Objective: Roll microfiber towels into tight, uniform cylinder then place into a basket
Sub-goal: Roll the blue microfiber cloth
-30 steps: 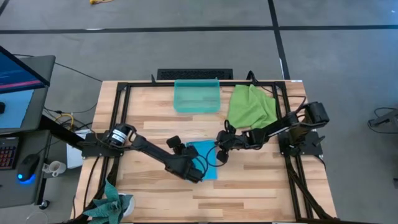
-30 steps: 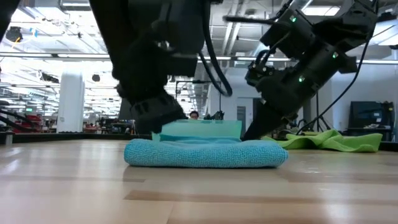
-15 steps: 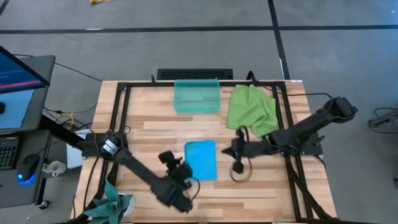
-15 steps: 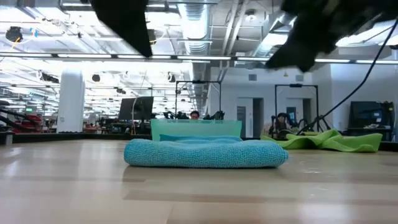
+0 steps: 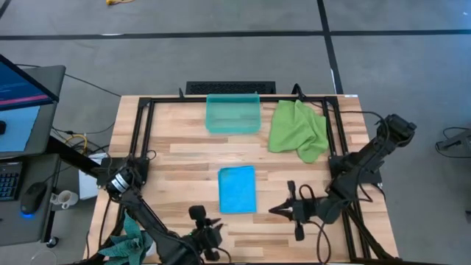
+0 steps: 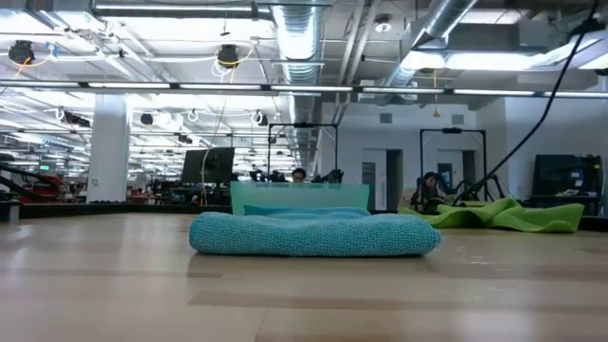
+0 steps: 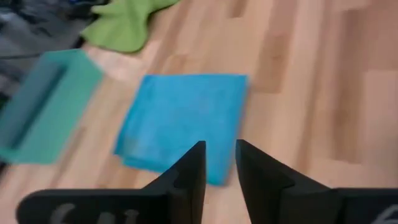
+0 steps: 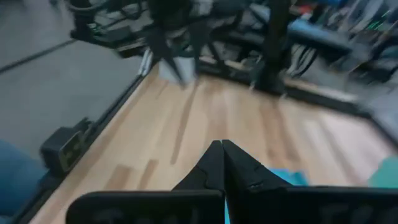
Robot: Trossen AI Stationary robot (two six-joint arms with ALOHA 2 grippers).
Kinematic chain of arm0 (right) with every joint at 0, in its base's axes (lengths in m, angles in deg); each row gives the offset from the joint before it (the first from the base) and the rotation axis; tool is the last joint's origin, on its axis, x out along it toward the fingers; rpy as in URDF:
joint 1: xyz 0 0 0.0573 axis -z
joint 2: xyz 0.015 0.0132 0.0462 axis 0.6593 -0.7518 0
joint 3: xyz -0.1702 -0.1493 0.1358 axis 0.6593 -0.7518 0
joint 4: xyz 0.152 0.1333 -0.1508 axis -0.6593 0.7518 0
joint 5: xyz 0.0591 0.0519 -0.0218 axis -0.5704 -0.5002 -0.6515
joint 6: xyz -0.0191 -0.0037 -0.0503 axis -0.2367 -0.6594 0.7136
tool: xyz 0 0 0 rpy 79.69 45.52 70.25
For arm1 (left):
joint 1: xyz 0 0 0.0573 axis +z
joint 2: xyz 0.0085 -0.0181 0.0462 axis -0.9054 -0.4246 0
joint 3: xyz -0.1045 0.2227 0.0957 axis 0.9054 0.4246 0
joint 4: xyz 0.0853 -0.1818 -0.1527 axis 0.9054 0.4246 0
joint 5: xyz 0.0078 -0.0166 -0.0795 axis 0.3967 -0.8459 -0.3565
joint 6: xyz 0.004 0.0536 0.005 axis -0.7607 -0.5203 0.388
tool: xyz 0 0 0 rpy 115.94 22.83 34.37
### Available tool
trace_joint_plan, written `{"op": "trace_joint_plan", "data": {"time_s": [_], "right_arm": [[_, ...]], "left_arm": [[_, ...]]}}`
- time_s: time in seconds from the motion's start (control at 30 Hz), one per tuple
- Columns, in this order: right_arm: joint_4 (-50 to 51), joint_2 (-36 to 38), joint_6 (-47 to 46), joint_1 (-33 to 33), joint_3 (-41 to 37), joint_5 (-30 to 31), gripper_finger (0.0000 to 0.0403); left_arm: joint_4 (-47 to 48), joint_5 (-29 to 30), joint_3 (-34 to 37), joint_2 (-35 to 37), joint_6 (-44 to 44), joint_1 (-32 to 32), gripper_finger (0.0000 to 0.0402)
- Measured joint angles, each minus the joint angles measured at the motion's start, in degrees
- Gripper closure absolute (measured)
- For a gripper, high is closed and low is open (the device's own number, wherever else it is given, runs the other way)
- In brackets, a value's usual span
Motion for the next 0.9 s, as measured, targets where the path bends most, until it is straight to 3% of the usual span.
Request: {"op": "trace_joint_plan", "data": {"time_s": [0.2, 0.5, 0.6, 0.9], "right_arm": [[2.9, -0.07, 3.13, -1.69, 4.15, 2.32, 0.038], [7.17, 0.31, 3.12, -2.02, 5.4, 2.3, 0.0382], [9.19, 0.28, 1.74, -2.02, 5.4, 2.27, 0.0378], [16.35, 0.25, -4.86, -1.55, 5.37, 2.13, 0.0375]], "left_arm": [[-15.07, -4.7, 4.12, 0.0, -8.37, 2.32, 0.0388], [-36.53, -26.21, 8.7, -0.02, -27.85, 8.61, 0.04], [-37.62, -30.37, 8.74, 0.91, -32.92, 10.79, 0.0401], [-30.45, -30.51, 8.72, 8.23, -38.29, 13.36, 0.0401]]}}
